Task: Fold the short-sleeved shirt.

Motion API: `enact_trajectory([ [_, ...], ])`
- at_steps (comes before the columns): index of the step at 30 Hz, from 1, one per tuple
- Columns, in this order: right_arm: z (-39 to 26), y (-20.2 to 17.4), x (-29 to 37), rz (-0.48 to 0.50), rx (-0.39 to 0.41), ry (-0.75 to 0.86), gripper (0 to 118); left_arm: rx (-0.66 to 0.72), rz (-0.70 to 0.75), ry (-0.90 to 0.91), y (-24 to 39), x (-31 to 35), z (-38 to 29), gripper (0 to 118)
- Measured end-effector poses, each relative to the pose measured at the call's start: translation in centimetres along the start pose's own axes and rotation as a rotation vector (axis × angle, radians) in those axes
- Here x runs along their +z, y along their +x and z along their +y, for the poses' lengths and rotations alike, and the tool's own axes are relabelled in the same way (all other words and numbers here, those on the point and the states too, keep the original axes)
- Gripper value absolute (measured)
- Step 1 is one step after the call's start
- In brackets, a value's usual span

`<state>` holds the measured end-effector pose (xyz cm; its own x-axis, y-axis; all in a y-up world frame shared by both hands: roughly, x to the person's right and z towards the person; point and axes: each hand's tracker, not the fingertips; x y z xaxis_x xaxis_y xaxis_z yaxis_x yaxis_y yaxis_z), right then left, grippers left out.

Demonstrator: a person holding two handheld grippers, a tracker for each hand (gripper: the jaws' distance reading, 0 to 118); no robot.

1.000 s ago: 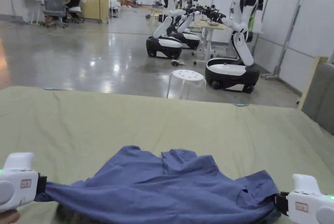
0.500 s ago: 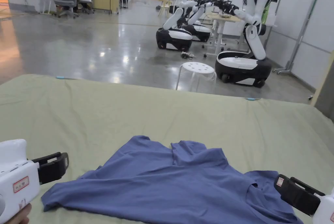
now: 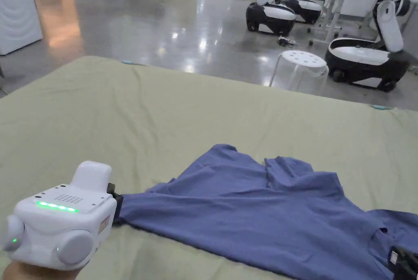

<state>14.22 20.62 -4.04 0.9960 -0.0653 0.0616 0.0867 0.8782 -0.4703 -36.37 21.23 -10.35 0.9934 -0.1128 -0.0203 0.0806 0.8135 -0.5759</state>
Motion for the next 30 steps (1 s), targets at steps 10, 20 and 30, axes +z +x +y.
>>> enact_trajectory([
  [10,4.2,0.1,-7.8,-0.013,0.09,-0.055,1,-0.005,-0.087,-0.159,-1.4,-10.9,-0.1,77],
  [20,11.0,1.7,-23.2,-0.003,0.209,-0.216,107,-0.065,-0.208,-0.208,1.8,-10.3,-1.4,7],
  [30,9.9,0.9,-34.8,-0.006,0.162,-0.494,2,0.007,-0.232,-0.187,0.6,-9.8,-0.4,7],
])
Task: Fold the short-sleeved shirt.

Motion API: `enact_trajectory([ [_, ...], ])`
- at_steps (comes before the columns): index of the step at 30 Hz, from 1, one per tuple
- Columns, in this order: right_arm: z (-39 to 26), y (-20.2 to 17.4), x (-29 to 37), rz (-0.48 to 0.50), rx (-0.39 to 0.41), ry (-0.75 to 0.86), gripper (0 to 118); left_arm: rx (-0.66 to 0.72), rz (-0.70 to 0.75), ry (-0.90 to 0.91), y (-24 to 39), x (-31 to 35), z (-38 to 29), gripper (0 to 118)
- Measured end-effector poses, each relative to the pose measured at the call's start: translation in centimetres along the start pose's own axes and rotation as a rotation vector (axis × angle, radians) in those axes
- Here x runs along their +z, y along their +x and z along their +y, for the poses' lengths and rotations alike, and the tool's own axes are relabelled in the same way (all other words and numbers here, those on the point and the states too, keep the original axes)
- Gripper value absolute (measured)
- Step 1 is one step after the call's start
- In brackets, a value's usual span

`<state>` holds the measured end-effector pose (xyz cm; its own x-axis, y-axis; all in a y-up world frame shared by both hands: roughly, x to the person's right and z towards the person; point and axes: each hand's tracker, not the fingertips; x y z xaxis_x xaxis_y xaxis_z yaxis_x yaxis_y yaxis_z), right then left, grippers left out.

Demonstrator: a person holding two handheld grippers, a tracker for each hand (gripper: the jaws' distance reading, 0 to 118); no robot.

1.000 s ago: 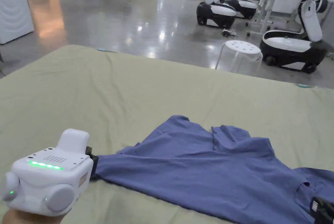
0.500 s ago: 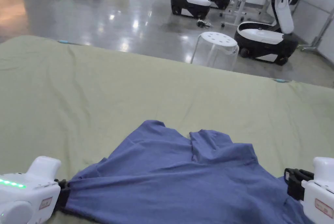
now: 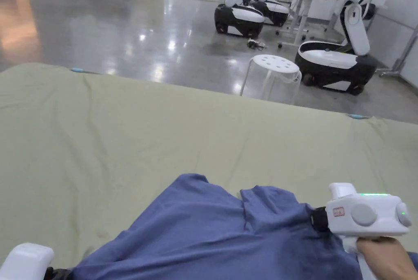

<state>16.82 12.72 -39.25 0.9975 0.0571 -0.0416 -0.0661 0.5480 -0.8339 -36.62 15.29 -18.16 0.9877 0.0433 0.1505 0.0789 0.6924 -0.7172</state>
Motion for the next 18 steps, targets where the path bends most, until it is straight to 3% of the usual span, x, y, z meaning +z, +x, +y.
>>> enact_trajectory([
  [4,-0.8,-0.2,4.0,0.065,-0.042,0.118,2,-0.008,0.015,0.008,-0.3,0.2,0.8,7],
  [9,0.5,1.1,13.7,0.075,-0.004,0.278,2,0.002,0.002,0.065,-0.4,2.3,2.7,7],
  [18,5.6,2.2,33.4,0.026,-0.012,0.577,2,0.021,-0.074,0.275,0.6,8.3,13.5,7],
])
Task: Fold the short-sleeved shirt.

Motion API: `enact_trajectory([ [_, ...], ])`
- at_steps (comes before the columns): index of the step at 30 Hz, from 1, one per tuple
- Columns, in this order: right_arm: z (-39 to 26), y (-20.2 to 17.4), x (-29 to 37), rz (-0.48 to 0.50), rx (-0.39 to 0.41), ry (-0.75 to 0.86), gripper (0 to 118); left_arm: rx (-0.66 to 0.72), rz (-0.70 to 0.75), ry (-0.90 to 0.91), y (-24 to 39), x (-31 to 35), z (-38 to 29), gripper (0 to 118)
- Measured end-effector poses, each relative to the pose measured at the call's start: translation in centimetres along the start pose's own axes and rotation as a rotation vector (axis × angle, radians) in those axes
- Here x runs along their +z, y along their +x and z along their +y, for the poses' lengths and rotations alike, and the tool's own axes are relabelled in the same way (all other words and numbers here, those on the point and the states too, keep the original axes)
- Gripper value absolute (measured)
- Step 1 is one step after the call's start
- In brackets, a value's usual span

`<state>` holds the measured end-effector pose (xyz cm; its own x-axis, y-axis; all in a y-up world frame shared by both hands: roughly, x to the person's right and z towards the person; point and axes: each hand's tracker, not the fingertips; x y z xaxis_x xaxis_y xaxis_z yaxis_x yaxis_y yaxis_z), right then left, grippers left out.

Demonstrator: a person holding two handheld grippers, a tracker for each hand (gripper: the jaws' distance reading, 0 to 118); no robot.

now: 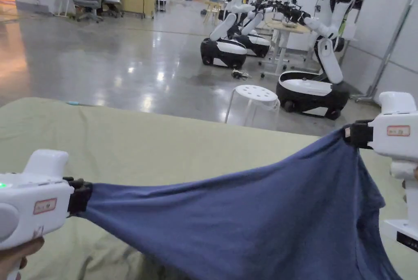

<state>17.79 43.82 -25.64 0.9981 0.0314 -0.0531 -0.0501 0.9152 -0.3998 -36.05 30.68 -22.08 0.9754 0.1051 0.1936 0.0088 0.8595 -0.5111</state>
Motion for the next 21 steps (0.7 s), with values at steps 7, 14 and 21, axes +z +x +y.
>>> enact_trajectory([
  [7,11.2,3.1,5.3,-0.063,-0.091,0.218,2,-0.001,0.004,0.143,2.1,0.3,12.9,7],
  [14,20.9,3.7,8.1,-0.088,-0.093,0.389,2,-0.041,0.088,0.326,3.7,1.9,24.1,7],
  [21,24.6,4.8,7.3,-0.086,-0.132,0.43,2,-0.045,0.114,0.397,3.2,3.2,30.7,7],
])
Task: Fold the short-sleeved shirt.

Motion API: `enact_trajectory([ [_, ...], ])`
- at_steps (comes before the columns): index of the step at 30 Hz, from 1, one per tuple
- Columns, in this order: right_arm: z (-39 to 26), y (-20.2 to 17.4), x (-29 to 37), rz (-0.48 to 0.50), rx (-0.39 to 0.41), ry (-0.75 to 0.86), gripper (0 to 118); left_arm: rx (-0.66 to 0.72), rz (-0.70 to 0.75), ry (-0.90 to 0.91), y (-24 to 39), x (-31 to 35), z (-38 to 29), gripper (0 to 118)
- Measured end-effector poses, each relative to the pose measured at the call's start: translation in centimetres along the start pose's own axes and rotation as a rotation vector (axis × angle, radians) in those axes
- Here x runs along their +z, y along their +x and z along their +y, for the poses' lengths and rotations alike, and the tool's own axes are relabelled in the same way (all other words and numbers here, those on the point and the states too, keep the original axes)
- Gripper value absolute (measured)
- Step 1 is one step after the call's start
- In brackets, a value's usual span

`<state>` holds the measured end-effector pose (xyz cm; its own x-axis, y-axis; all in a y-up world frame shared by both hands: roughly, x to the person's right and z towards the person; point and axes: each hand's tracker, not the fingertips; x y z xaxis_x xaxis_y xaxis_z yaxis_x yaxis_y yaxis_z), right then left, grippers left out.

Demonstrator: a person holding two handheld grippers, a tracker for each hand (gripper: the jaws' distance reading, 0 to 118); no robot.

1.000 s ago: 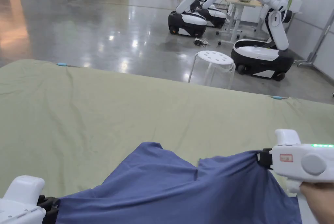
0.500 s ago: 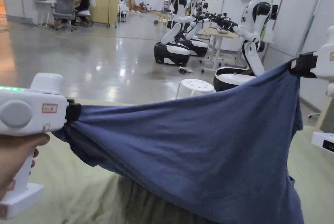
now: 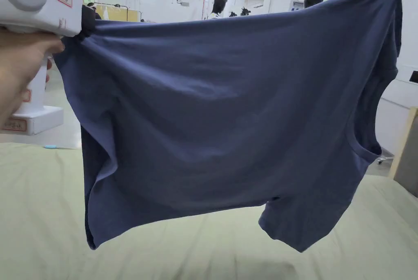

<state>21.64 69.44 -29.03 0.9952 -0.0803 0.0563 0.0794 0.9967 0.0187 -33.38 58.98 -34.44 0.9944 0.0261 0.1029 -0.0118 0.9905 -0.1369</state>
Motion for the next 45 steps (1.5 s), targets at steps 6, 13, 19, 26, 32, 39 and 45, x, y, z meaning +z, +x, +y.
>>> enact_trajectory([
  [6,-6.6,-0.4,-1.7,0.003,-0.019,-0.057,2,-0.092,0.088,-0.027,-0.1,-3.1,-3.8,7],
  [13,-13.7,0.5,-2.3,0.023,-0.077,-0.08,2,0.019,0.105,-0.072,-1.0,-6.8,-13.0,7],
  [19,-15.6,1.2,2.8,0.043,-0.063,-0.136,2,-0.006,0.075,-0.121,-0.1,-2.1,-16.3,7],
  [26,-21.2,1.8,15.0,0.096,-0.002,-0.281,2,-0.088,-0.005,-0.233,0.3,8.7,-23.0,7],
  [32,-33.6,2.3,24.9,0.15,0.019,-0.531,2,-0.169,-0.093,-0.404,0.2,18.5,-35.5,7],
  [39,-49.2,3.6,30.6,0.082,-0.015,-0.867,2,-0.144,-0.106,-0.695,-1.0,23.3,-47.2,7],
  [45,-49.4,4.4,32.2,0.117,-0.086,-0.812,118,0.009,-0.15,-0.56,-1.8,25.4,-44.4,77],
])
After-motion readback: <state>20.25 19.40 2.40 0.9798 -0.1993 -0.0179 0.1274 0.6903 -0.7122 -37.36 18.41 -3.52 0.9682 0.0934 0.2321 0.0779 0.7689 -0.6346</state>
